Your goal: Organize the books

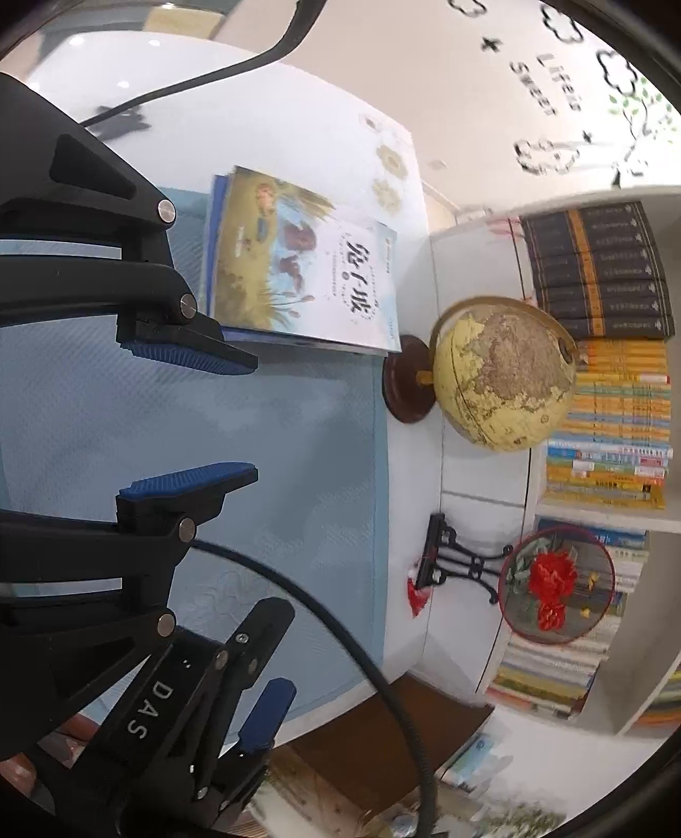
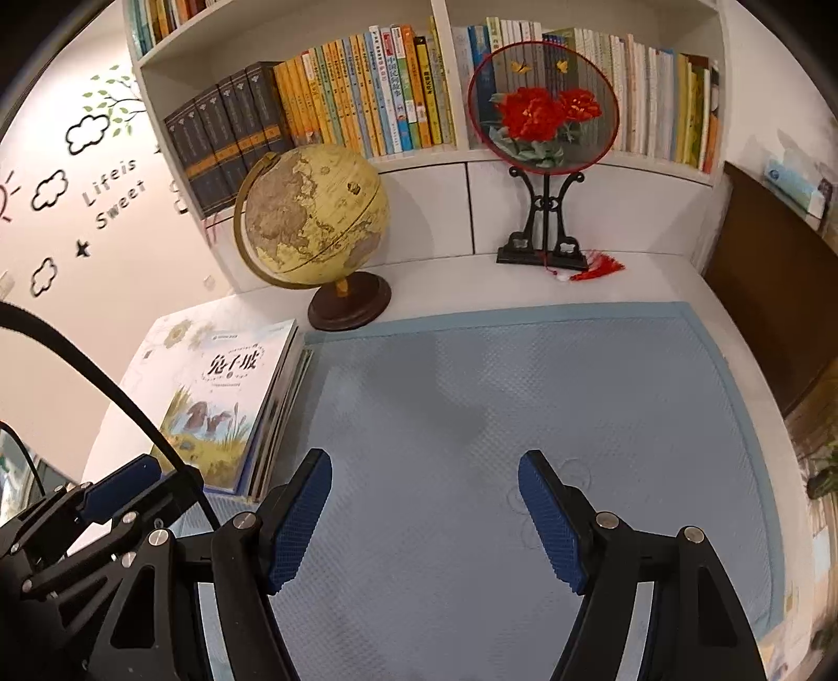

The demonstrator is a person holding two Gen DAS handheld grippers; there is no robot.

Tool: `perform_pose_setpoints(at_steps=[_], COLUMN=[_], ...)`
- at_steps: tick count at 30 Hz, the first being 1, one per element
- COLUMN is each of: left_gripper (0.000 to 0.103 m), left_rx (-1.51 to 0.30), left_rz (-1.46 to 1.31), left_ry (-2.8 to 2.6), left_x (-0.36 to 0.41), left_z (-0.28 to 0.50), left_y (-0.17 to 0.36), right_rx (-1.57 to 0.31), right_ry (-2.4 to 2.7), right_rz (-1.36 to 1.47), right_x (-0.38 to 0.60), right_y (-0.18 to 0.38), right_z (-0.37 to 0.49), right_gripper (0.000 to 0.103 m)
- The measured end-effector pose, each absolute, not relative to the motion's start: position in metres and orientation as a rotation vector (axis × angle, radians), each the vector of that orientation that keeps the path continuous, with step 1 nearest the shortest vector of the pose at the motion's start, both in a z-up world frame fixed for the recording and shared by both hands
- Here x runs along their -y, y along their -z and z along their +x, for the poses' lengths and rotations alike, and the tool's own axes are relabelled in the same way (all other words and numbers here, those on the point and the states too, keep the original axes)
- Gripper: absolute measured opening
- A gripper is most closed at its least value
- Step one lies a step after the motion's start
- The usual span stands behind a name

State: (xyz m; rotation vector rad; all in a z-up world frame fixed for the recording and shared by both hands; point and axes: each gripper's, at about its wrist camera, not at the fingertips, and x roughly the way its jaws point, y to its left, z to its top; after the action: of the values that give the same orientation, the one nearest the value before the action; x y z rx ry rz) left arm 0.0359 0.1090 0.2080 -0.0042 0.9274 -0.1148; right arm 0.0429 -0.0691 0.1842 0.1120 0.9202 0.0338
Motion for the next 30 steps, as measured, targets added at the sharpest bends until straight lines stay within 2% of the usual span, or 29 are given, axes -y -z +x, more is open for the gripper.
perform_pose_setpoints(at_steps=[11,30], left_gripper=[0.032,0.032], left_rx=[-0.988,-1.154], left_rz=[-0.045,-0.044], left_ry=[0.249,0.194], left_x=[-0.157,-0.157], left_z=[0.066,0.1], left_y=[-0.183,-0.125], right_rx=[-1.008,-1.094], right_ry=[0.136,0.138], right_rz=[0.121,0.118], right_x=[0.013,0.019], right_y=[-0.169,-0.131], right_z=[0.043,0.089], right_gripper=[0.072,0.072])
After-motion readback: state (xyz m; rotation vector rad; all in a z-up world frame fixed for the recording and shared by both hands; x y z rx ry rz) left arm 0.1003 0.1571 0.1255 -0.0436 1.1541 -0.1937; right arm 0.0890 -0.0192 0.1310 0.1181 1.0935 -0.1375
